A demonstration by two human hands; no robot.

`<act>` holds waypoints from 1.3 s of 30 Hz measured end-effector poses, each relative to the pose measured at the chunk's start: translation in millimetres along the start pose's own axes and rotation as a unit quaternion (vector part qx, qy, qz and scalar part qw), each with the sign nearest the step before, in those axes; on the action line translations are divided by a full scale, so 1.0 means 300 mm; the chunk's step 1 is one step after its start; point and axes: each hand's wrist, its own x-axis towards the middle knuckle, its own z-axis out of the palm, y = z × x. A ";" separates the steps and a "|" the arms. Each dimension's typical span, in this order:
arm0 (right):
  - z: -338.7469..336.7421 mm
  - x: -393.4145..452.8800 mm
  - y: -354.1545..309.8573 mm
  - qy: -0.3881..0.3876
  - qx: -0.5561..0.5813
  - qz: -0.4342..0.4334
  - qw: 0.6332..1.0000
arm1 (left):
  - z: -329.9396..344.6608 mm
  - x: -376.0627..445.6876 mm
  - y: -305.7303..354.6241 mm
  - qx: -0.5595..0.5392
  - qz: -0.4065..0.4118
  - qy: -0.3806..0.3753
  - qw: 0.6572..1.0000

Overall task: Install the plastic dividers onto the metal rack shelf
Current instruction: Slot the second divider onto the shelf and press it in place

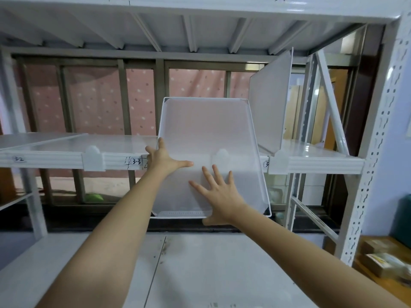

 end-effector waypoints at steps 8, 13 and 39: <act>-0.039 -0.010 0.027 0.035 0.074 -0.001 0.997 | -0.085 -0.092 -0.126 -0.072 0.099 -0.084 0.989; -0.022 -0.015 0.040 0.062 0.086 -0.008 0.994 | -0.132 -0.272 -0.279 -0.078 0.178 -0.147 0.970; -0.068 -0.081 0.153 0.060 0.208 -0.069 0.974 | 0.017 -0.313 -0.135 -0.489 0.227 0.039 0.841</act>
